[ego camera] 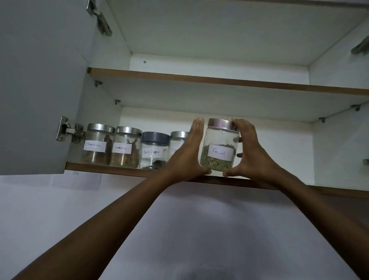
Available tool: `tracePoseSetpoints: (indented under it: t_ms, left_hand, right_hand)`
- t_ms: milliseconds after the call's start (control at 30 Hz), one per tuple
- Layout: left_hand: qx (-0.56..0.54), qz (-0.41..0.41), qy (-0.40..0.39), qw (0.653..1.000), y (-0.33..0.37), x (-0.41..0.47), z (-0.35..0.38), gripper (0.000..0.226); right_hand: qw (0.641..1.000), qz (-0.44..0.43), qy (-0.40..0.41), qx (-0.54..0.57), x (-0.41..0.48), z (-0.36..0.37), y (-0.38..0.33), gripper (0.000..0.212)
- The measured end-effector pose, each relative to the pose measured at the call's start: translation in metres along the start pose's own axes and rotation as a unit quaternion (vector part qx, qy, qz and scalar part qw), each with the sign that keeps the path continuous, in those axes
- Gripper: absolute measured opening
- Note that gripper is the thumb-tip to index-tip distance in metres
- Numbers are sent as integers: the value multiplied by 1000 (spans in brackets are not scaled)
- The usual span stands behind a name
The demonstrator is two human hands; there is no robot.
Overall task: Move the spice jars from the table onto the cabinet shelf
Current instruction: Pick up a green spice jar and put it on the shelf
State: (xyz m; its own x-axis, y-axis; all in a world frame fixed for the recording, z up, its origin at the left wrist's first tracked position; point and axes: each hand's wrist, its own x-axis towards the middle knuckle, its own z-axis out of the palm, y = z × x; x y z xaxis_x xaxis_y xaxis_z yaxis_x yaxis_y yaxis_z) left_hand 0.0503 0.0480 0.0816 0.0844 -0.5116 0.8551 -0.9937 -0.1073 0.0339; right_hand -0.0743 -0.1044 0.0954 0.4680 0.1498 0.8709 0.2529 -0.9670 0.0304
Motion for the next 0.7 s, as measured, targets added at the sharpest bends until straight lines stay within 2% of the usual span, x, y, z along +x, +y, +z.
tracePoseSetpoints:
  t_ms: [100, 233, 433, 567, 700]
  left_hand:
    - [49, -45, 11, 998, -19, -6, 13, 119]
    - [130, -71, -20, 989, -41, -26, 27, 110]
    - [153, -31, -11, 988, -57, -39, 35, 107]
    - [179, -25, -9, 984, -62, -40, 41, 109]
    - [190, -16, -4, 982, -65, -41, 45, 108]
  right_hand:
    - [1000, 20, -6, -2, 4, 13, 12, 120]
    - [997, 64, -39, 35, 4, 29, 26, 124]
    - [983, 117, -106, 96, 22, 33, 36, 118]
    - [968, 172, -67, 169, 27, 41, 40, 102]
    - [969, 167, -41, 179, 29, 57, 37, 100]
